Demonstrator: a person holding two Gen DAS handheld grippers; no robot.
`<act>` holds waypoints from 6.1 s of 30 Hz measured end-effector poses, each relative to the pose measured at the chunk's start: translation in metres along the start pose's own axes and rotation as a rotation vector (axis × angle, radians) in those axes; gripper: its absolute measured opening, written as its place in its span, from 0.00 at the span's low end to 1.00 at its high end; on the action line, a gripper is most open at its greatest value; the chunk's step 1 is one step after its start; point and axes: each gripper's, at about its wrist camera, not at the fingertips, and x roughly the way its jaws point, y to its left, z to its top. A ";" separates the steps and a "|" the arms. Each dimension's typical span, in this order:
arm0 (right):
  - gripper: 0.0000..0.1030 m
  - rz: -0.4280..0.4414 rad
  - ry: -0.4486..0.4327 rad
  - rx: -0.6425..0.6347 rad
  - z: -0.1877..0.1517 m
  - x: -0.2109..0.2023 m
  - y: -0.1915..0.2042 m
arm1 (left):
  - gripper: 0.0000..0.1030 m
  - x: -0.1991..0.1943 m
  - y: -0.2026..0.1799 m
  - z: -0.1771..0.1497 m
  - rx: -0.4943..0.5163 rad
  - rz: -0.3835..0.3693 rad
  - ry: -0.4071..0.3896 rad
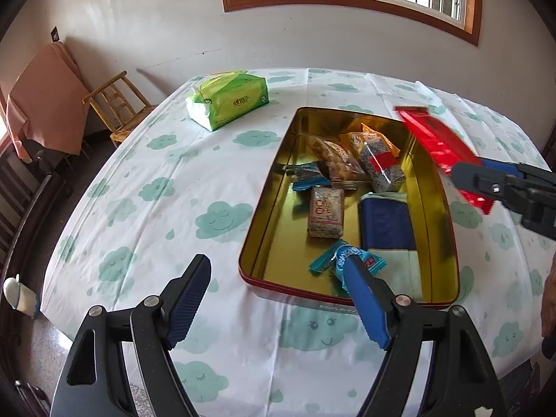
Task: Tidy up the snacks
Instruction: 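Carry the red-wrapped bar toward the gold tin with the right gripper, then lower the red bar into the tin and open the right gripper, then grasp the clear bag of orange snacks with the right gripper, then grasp the yellow-wrapped candy with the left gripper while right holds the orange bag, then lower the yellow candy into the tin and open the left gripper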
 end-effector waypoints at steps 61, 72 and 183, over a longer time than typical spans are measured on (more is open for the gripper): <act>0.45 -0.085 -0.062 0.149 -0.001 0.014 -0.034 | 0.82 0.006 0.035 -0.007 -0.026 0.039 0.004; 0.45 -0.214 -0.016 0.184 -0.011 0.016 -0.116 | 0.83 -0.001 0.019 0.002 0.007 0.036 -0.002; 0.36 -0.482 0.006 0.304 -0.119 -0.094 -0.307 | 0.21 -0.086 -0.148 0.025 0.138 -0.142 -0.050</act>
